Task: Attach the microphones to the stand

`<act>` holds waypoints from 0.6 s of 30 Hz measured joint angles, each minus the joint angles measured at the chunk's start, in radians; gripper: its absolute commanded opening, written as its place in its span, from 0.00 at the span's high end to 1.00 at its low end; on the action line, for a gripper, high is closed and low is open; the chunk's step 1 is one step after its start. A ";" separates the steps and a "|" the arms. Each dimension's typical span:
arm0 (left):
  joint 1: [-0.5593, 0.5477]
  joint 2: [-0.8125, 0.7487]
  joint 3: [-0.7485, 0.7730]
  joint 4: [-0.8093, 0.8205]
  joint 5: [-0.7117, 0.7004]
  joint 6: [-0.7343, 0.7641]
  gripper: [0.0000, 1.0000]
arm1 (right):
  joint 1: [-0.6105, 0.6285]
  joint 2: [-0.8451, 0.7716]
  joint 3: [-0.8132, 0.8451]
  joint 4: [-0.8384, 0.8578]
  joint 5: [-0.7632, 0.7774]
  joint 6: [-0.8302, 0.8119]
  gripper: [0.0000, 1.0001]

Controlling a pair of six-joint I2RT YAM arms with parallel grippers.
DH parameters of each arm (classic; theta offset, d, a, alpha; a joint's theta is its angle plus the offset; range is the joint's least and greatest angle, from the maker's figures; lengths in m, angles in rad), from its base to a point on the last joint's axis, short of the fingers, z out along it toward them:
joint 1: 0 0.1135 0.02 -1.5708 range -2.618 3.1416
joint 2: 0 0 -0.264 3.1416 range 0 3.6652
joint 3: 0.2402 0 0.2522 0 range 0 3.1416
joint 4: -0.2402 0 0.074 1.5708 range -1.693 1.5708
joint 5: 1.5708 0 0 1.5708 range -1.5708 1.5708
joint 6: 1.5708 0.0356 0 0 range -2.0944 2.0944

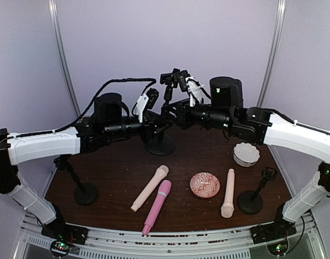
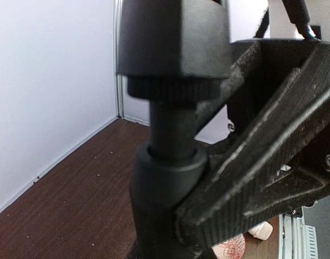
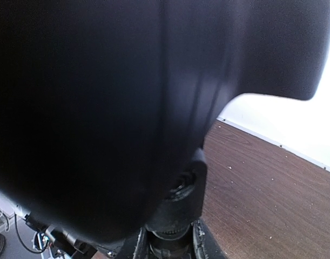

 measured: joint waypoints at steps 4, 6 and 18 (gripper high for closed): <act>0.002 -0.005 -0.001 0.010 0.019 0.008 1.00 | -0.037 -0.004 0.000 0.006 -0.122 -0.033 1.00; 0.003 -0.008 -0.003 0.024 0.039 0.012 1.00 | -0.077 -0.012 -0.003 0.013 -0.230 -0.039 0.95; 0.000 -0.028 -0.054 0.095 0.137 0.012 1.00 | -0.240 -0.101 -0.098 0.134 -0.586 0.040 0.43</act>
